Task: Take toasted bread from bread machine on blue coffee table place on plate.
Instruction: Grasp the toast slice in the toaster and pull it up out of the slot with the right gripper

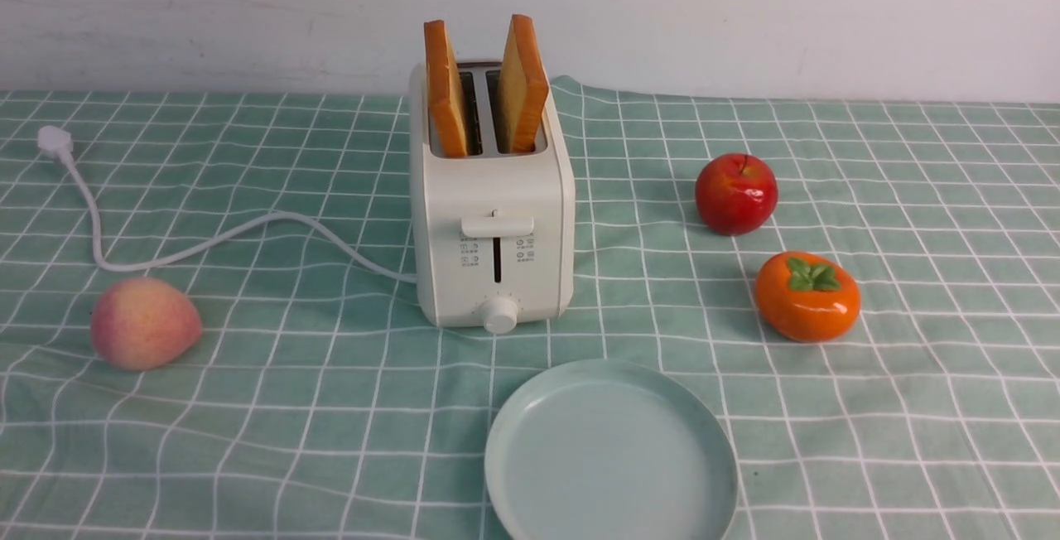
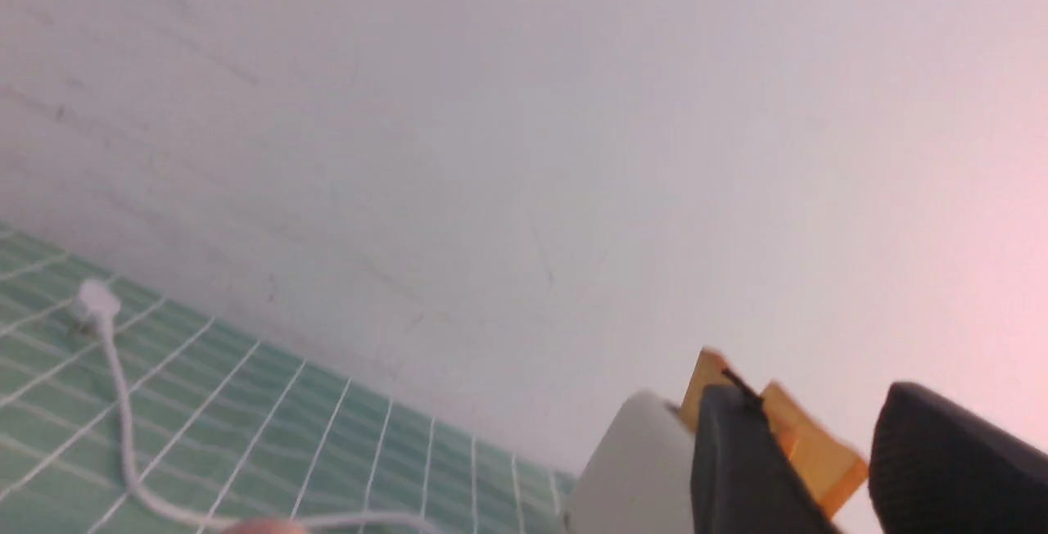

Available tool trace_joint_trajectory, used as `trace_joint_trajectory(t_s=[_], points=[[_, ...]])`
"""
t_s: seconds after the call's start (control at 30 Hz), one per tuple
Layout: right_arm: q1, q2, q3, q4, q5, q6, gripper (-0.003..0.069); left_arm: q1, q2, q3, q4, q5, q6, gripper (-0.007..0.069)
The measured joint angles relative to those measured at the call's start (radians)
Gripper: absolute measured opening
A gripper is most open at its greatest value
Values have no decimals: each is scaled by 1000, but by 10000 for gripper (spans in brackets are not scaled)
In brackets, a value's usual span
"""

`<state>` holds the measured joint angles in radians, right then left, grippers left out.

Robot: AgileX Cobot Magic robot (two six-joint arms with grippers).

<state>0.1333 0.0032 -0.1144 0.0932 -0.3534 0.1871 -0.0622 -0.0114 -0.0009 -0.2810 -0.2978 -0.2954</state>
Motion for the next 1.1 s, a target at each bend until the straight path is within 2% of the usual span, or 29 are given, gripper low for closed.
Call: trace_joint_trajectory(t_s=[0.1, 0.23, 0.33, 0.37, 0.4, 0.43, 0.47, 0.53, 0.57, 0.6, 0.7, 0.8, 0.87, 1.0, 1.03, 1.1], points=[[0, 62, -129, 6, 63, 12, 240, 0, 11, -89, -10, 1, -4, 237], [0, 230, -352, 43, 189, 14, 240, 0, 115, -312, -12, 122, -30, 237], [0, 402, -559, 72, 380, 14, 240, 0, 252, -545, -10, 391, -34, 237], [0, 420, -567, 72, 402, 14, 240, 0, 268, -555, -9, 408, -34, 237], [0, 480, -620, 59, 478, 7, 240, 0, 328, -620, 0, 538, -34, 237], [0, 519, -640, 43, 513, -3, 240, 0, 356, -649, 8, 601, -31, 237], [0, 526, -643, 39, 513, -6, 240, 0, 363, -653, 13, 632, -29, 237], [0, 610, -653, -32, 573, -54, 240, 0, 445, -682, 70, 828, 11, 237], [0, 615, -653, -36, 577, -60, 240, 0, 449, -682, 74, 841, 18, 237], [0, 648, -653, -62, 601, -74, 240, 0, 476, -682, 100, 937, 35, 237], [0, 697, -653, -78, 648, -77, 240, 0, 523, -682, 134, 1073, 46, 237], [0, 724, -653, -76, 659, -80, 240, 0, 542, -681, 140, 1116, 46, 237], [0, 780, -653, -33, 655, -80, 240, 0, 548, -665, 126, 1122, 46, 237], [7, 908, -671, 137, 728, -105, 240, 0, 544, -616, 20, 1095, 25, 237], [9, 922, -673, 145, 735, -115, 240, 0, 544, -613, 7, 1091, 22, 237], [40, 989, -707, 211, 826, -187, 240, 0, 526, -582, -65, 1070, 7, 237]])
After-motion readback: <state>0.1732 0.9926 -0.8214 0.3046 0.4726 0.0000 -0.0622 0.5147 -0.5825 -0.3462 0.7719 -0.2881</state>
